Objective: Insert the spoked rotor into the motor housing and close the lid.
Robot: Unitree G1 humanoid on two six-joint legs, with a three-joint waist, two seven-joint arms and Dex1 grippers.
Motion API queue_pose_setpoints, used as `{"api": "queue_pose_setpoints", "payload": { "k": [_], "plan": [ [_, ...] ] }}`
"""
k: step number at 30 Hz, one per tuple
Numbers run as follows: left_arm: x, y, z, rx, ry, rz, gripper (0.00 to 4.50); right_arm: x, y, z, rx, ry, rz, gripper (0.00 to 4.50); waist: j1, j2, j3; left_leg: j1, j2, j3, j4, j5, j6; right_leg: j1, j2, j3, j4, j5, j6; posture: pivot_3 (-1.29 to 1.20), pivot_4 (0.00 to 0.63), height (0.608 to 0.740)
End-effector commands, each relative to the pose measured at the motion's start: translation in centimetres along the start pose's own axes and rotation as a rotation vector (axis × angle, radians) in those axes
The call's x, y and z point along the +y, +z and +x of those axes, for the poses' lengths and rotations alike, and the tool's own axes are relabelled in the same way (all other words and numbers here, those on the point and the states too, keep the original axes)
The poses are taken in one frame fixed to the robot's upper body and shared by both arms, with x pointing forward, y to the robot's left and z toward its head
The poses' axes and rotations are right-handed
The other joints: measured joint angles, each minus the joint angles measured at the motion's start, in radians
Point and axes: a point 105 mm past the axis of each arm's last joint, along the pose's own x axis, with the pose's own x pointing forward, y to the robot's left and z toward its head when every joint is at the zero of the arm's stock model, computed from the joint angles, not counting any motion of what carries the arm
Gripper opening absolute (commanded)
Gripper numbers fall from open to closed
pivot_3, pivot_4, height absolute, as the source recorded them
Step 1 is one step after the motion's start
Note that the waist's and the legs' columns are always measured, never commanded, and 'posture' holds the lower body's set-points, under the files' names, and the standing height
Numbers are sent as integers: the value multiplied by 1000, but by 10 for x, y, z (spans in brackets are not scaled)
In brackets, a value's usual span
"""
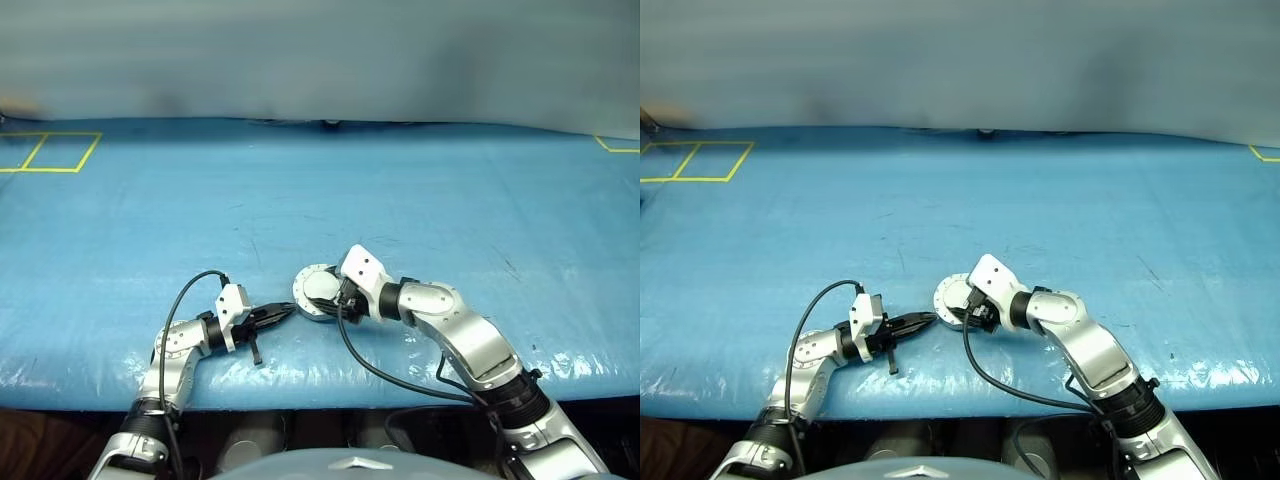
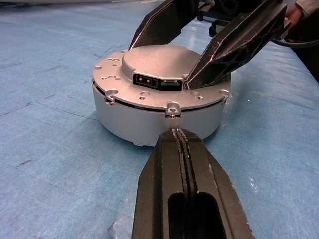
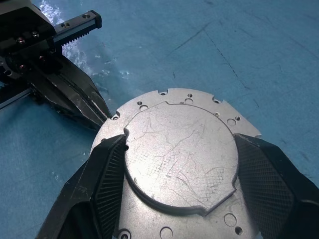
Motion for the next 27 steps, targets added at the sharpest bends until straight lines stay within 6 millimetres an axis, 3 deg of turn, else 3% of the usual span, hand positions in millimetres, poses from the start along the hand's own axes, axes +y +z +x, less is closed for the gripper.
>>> {"api": "queue_pose_setpoints", "payload": {
  "k": [1, 10, 27],
  "plan": [
    [-3, -6, -4, 22, 3, -19, 0, 3, -46, 4, 173, -8, 134, 3013, -1, 1, -3, 1, 0, 0, 0, 0, -1, 0, 0, 0, 0, 0, 0, 0, 150, 740],
    [6, 4, -5, -18, 45, 4, 0, 10, -67, 9, 258, -17, 165, 3013, -2, 0, -7, 8, 1, 0, 0, -3, -4, 7, 1, 1, 1, -1, 0, 0, 150, 740],
    [14, 9, -10, -25, 79, 26, 0, 18, -80, 26, 301, -92, 228, 3013, -26, -3, -18, 13, 5, 0, -1, -3, -6, 9, 5, 3, 2, -4, -5, 0, 150, 740]
  ]
}}
